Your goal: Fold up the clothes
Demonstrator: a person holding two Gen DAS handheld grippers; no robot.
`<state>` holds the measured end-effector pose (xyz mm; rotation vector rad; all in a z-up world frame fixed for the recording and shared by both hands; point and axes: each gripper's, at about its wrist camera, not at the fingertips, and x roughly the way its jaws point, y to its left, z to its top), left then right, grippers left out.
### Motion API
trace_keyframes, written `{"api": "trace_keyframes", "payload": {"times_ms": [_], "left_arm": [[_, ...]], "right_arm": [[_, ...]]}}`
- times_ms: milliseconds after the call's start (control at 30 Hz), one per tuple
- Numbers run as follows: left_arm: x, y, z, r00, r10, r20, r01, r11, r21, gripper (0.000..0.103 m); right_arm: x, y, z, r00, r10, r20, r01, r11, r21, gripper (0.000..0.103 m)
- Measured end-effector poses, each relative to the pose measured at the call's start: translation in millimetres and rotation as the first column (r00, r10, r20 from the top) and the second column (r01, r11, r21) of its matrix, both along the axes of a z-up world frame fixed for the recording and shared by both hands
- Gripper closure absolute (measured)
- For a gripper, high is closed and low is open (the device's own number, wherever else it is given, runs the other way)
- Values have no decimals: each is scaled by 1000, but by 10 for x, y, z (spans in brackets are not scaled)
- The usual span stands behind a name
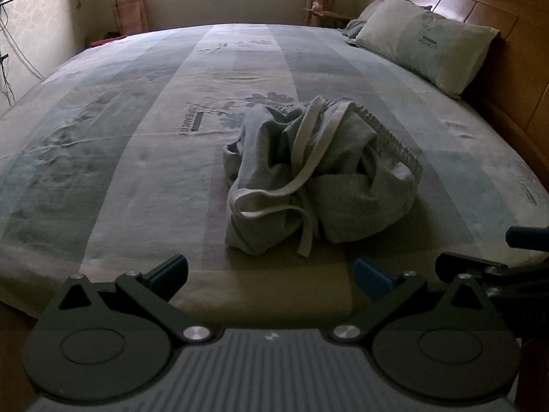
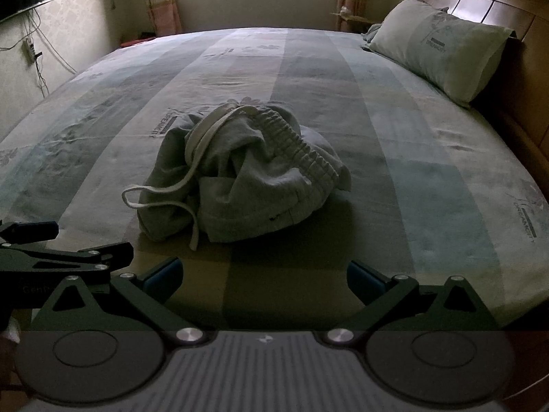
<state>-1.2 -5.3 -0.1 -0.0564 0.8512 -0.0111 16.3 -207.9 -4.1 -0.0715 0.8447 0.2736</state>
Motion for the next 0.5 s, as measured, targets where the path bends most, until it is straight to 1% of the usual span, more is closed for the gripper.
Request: {"api": "trace_keyframes", "payload": {"times_ms": [500], "left_arm": [[-3,4,-10,1000,5,1,-5,1000,1,1]], "right_arm": [[-7,5,-7,1000,-1,-2,1,1000,5,0]]}}
